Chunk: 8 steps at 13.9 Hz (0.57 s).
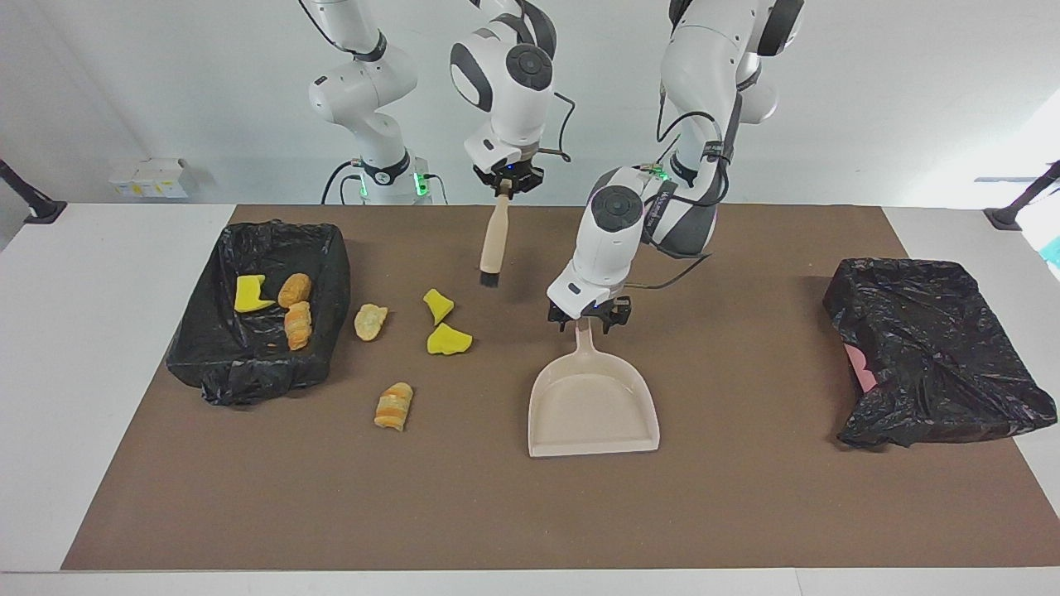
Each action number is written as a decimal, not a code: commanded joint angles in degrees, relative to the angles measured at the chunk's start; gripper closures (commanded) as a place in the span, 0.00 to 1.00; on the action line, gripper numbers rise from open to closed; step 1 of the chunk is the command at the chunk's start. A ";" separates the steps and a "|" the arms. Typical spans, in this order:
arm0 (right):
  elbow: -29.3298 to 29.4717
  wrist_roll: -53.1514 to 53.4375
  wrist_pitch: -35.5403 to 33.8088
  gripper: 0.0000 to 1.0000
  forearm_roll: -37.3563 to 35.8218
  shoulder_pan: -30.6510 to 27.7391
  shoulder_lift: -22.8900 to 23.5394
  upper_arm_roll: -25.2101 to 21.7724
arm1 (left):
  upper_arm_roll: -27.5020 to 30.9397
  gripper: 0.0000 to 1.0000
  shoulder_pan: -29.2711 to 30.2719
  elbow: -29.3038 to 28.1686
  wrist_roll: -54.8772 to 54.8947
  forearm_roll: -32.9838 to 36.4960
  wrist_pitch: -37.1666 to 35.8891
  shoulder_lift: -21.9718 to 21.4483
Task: Sweep and dump trash in bin
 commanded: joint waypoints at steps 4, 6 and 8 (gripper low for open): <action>-2.19 -4.55 -2.39 1.00 -8.97 -12.35 0.12 0.65 | 0.76 1.00 0.21 0.13 0.85 -0.66 -0.01 -0.81; -3.77 -9.74 -1.87 1.00 -11.53 -16.66 0.03 0.65 | 0.76 1.00 1.34 0.39 3.04 -0.40 -2.11 -2.39; -6.49 -13.87 0.93 1.00 -11.53 -20.36 -0.67 0.65 | 1.20 1.00 2.57 0.30 10.13 -0.22 -4.92 -4.50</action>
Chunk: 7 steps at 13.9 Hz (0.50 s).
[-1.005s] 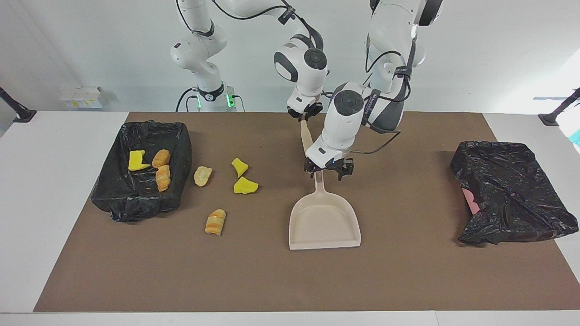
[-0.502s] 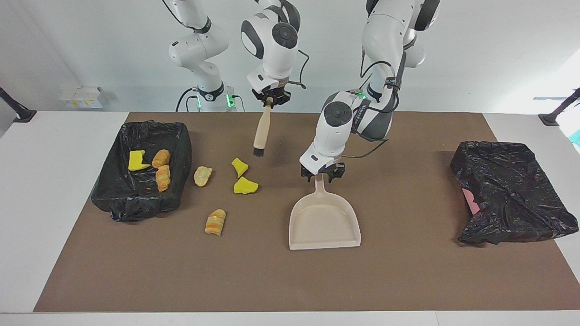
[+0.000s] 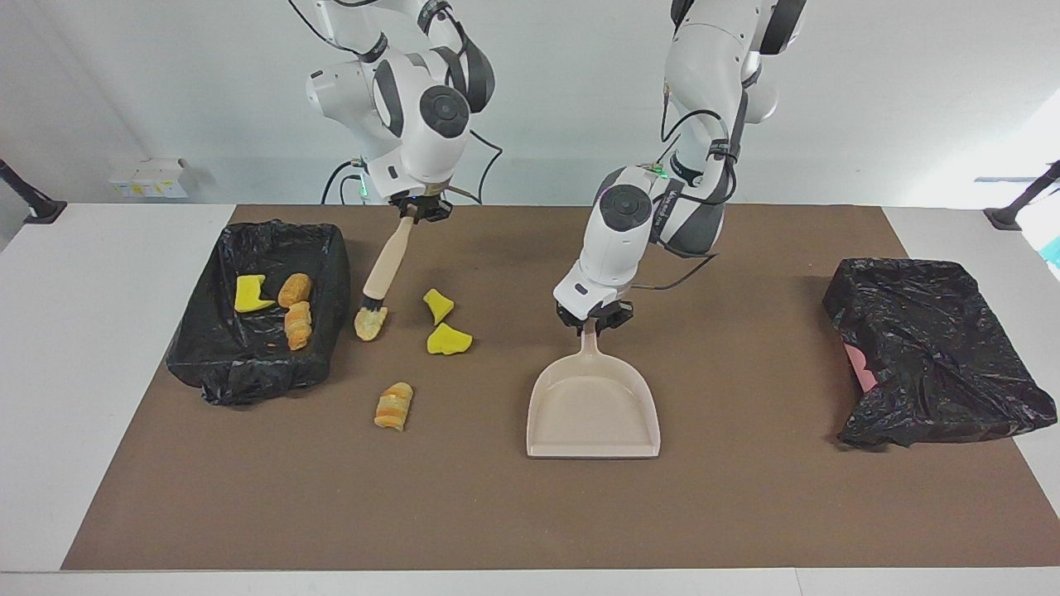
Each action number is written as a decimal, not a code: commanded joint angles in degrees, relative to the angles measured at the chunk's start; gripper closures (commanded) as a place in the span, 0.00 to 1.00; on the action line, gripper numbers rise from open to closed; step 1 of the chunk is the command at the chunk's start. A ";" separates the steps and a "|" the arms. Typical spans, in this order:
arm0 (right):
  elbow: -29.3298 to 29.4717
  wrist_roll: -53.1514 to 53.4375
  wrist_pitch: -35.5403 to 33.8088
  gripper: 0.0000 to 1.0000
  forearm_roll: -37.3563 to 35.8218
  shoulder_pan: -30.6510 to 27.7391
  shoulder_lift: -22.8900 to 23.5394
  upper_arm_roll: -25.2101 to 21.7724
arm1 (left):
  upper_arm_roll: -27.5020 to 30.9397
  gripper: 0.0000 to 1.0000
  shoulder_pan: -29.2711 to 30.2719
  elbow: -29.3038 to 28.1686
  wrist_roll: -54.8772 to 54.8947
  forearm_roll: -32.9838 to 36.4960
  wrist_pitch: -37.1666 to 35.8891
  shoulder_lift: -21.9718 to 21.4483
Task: Sweep and dump trash in bin
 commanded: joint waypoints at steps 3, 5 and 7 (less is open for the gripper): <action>-5.45 -5.97 5.39 1.00 -3.72 -3.59 -0.85 0.74 | 0.55 1.00 4.69 0.97 14.23 0.08 -8.69 -5.09; -7.03 -6.76 6.98 1.00 -4.60 -4.56 -0.84 0.74 | 0.55 1.00 7.15 3.17 20.37 0.17 -12.04 -4.92; -9.04 -6.94 9.52 1.00 -7.14 -5.17 -0.58 0.74 | 0.55 1.00 9.00 3.44 28.80 0.17 -12.31 -4.74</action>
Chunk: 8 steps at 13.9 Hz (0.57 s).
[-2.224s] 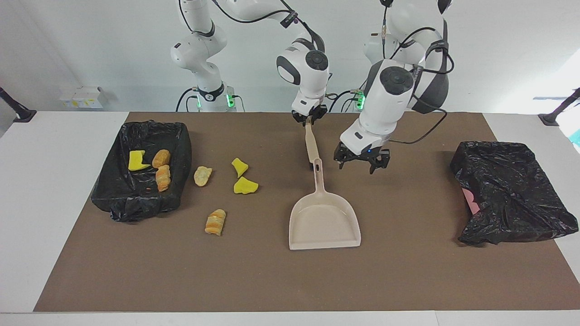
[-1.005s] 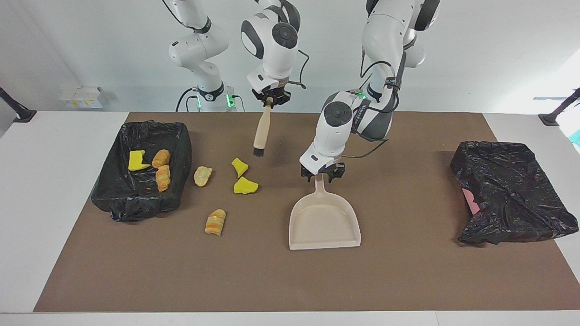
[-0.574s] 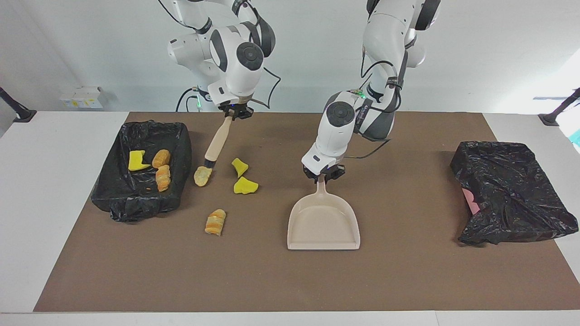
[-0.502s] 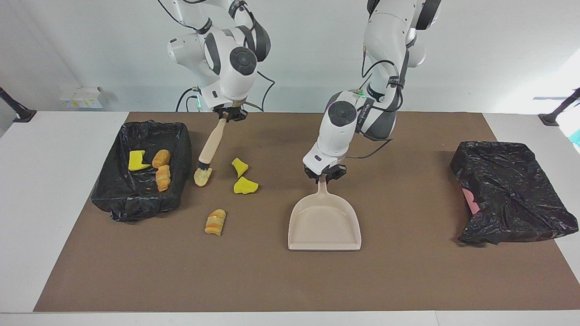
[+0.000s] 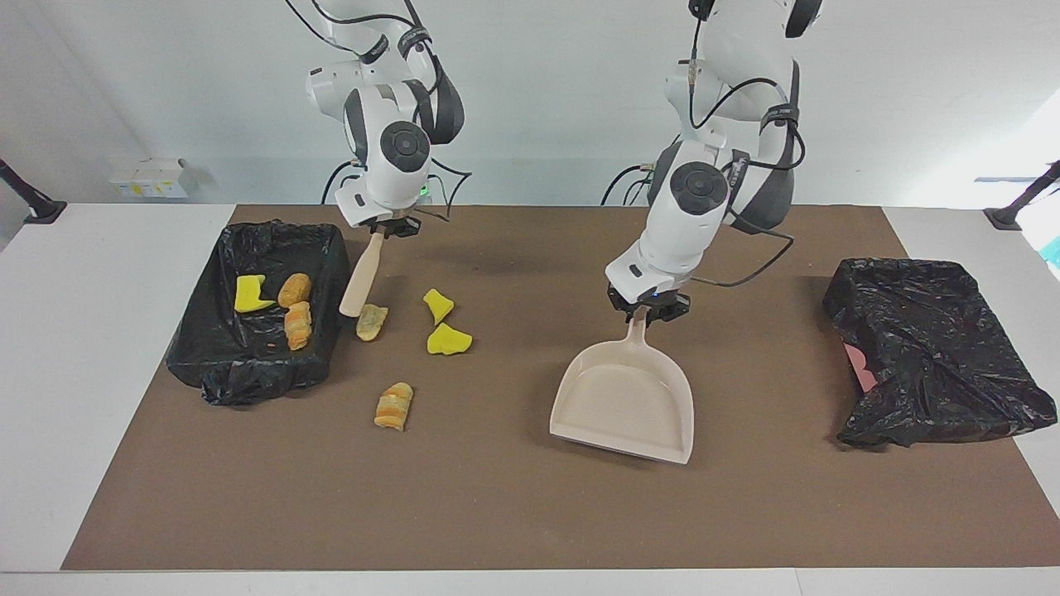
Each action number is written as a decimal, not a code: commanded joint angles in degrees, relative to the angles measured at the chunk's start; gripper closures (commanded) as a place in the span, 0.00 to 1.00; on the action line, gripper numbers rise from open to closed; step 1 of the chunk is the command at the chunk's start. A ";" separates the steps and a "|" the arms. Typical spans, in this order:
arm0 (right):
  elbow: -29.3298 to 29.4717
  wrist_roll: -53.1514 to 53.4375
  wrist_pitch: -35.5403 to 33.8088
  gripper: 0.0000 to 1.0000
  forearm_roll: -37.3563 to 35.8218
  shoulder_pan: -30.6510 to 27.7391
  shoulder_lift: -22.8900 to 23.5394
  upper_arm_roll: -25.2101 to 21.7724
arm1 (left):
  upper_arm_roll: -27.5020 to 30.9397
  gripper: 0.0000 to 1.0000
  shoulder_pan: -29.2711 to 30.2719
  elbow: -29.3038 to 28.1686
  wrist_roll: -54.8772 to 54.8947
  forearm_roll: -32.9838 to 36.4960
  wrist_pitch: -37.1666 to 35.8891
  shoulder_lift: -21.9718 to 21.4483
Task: Sweep and dump trash in bin
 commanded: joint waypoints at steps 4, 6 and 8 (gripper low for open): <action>-3.74 -1.63 6.08 1.00 -2.39 -2.13 0.84 0.63 | -0.26 1.00 5.04 0.65 27.58 0.83 -3.47 0.10; -3.66 -1.90 6.61 1.00 -1.34 -2.13 1.89 0.81 | -0.26 1.00 5.39 0.65 31.29 1.44 -3.38 0.10; -3.39 -2.16 8.36 1.00 2.59 -1.34 2.77 0.90 | -0.26 1.00 5.31 -0.31 40.66 1.89 -2.76 -0.17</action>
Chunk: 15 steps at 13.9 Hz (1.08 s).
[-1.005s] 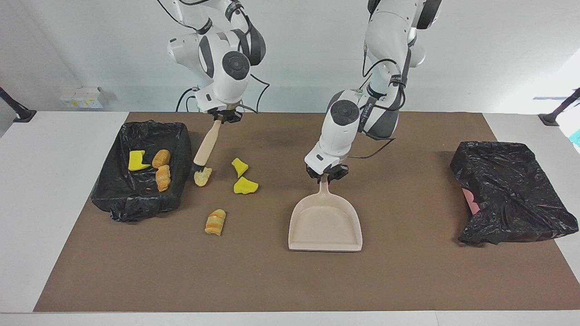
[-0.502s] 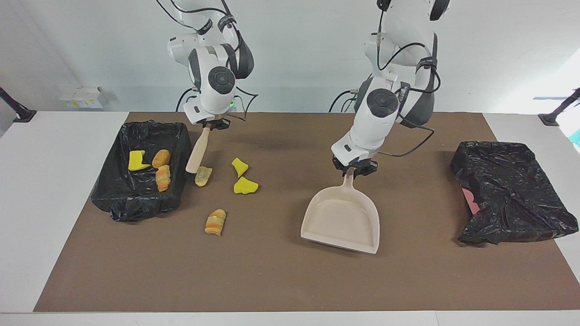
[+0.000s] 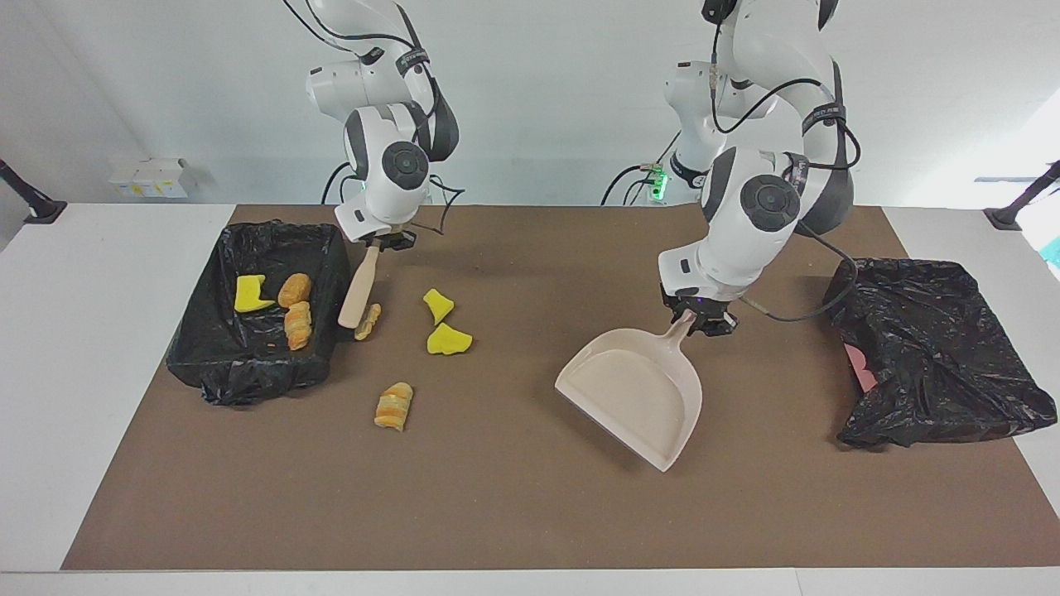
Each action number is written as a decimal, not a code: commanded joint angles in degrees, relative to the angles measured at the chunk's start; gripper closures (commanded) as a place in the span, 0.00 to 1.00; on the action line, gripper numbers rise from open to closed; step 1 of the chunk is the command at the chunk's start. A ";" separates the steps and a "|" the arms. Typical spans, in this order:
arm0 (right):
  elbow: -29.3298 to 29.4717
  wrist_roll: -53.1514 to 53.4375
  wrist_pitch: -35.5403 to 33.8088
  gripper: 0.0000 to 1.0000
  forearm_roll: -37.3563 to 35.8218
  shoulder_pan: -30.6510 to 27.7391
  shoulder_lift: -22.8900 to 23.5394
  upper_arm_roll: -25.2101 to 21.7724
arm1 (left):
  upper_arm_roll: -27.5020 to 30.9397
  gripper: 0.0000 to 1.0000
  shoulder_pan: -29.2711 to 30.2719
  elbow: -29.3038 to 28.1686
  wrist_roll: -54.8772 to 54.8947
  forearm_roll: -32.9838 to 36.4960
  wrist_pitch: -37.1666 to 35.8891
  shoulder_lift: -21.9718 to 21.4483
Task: Sweep and dump trash in bin
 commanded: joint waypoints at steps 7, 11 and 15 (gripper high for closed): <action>6.55 -6.63 2.67 1.00 16.36 6.57 5.53 0.81 | -0.69 1.00 -6.94 -9.03 18.58 10.75 2.80 -4.52; 10.16 -5.59 0.74 1.00 18.38 6.57 7.38 0.81 | -0.69 1.00 -11.95 -18.01 17.79 10.76 7.19 -9.89; 14.47 -1.29 -4.26 1.00 19.10 5.78 9.49 0.72 | -0.87 1.00 -15.12 -20.39 8.49 10.67 11.76 -9.64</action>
